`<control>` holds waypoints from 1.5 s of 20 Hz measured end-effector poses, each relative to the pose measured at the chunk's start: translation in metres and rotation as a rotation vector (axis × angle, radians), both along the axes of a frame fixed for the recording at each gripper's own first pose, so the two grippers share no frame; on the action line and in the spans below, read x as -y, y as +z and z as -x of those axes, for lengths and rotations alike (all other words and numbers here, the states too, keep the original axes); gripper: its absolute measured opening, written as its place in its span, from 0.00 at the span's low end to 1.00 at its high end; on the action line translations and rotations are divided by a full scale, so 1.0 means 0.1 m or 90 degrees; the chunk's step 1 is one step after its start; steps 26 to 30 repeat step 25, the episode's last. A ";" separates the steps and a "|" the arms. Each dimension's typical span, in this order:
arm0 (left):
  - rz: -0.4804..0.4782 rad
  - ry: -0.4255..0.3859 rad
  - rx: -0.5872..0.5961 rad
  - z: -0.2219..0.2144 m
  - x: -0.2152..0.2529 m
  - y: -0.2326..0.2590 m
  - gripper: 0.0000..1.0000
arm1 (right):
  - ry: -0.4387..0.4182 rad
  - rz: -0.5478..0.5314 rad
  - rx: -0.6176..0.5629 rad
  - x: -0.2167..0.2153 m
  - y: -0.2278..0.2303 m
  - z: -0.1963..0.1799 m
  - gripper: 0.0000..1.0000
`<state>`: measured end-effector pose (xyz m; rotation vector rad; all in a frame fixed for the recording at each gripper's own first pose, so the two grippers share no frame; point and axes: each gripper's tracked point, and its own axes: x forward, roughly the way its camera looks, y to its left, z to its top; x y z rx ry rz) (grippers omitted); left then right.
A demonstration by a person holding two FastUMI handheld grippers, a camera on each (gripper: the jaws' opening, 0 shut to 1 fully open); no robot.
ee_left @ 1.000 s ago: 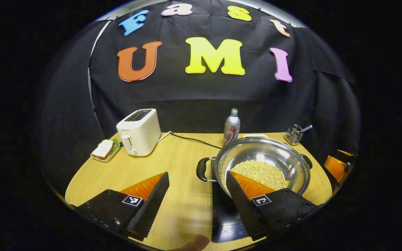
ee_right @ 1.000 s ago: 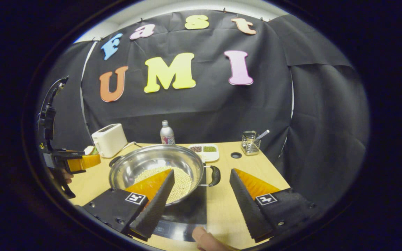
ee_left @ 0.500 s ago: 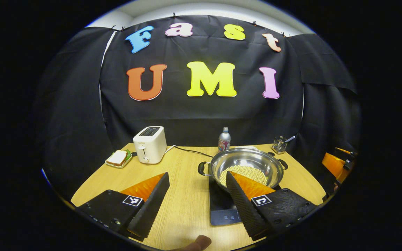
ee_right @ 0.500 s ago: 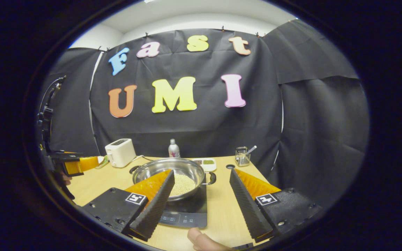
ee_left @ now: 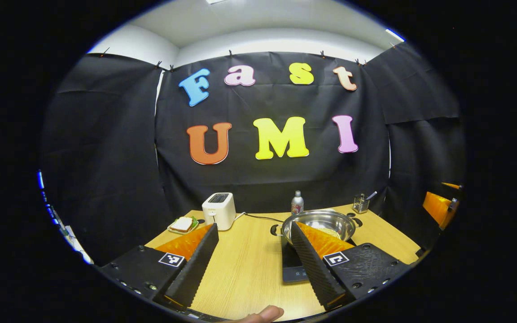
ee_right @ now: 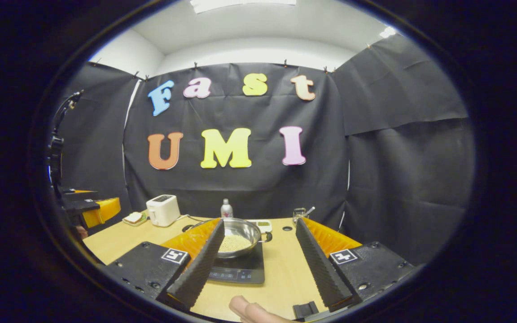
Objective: First push the handle of the pot to place it horizontally, then grasp the pot with both hands and set it on the induction cooktop.
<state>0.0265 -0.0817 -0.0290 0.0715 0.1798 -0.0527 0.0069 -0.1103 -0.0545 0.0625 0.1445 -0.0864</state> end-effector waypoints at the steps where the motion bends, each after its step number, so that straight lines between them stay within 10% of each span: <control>1: 0.005 -0.001 0.006 0.12 -0.02 0.02 0.96 | -0.004 -0.007 0.003 0.00 0.00 0.08 1.00; 30: 0.068 0.016 0.080 0.83 -0.42 0.17 0.96 | -0.036 -0.006 0.078 0.19 0.25 0.61 0.99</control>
